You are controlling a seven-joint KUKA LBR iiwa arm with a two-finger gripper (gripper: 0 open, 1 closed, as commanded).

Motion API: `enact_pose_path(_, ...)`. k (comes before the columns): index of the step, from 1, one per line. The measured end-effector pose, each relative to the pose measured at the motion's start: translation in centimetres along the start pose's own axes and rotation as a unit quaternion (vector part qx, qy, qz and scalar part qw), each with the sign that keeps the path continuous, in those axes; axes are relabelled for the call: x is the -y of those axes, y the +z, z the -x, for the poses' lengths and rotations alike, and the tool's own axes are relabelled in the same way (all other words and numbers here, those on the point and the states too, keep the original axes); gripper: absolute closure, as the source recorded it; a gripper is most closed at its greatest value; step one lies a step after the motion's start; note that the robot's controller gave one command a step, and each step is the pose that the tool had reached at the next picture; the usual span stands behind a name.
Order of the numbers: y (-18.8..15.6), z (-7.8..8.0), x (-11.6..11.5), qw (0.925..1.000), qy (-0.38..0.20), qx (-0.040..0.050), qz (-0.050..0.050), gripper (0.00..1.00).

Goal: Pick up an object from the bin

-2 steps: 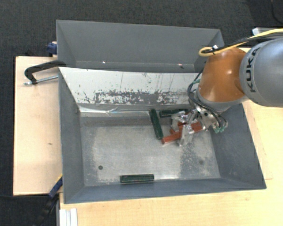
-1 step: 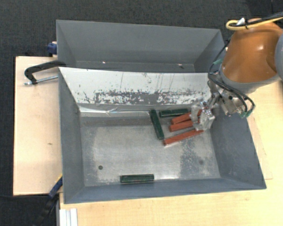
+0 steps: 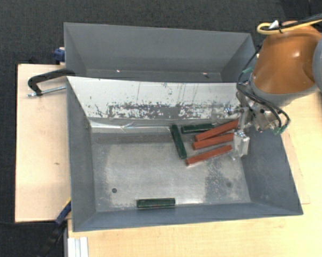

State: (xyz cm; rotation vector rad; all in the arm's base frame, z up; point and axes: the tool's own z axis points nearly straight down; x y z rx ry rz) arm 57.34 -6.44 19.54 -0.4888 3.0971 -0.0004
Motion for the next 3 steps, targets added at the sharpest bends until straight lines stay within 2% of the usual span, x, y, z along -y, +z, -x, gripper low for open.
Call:
enact_pose_path(1,0.0,0.0,0.0,1.0,0.0,0.0,0.0,0.0)
enact_pose_path(2,5.3,0.7,-0.4,0.9999,-0.011,0.0018,-0.001,0.0)
enact_pose_path(3,12.5,0.7,-3.5,0.9997,0.023,-0.0014,0.002,1.0)
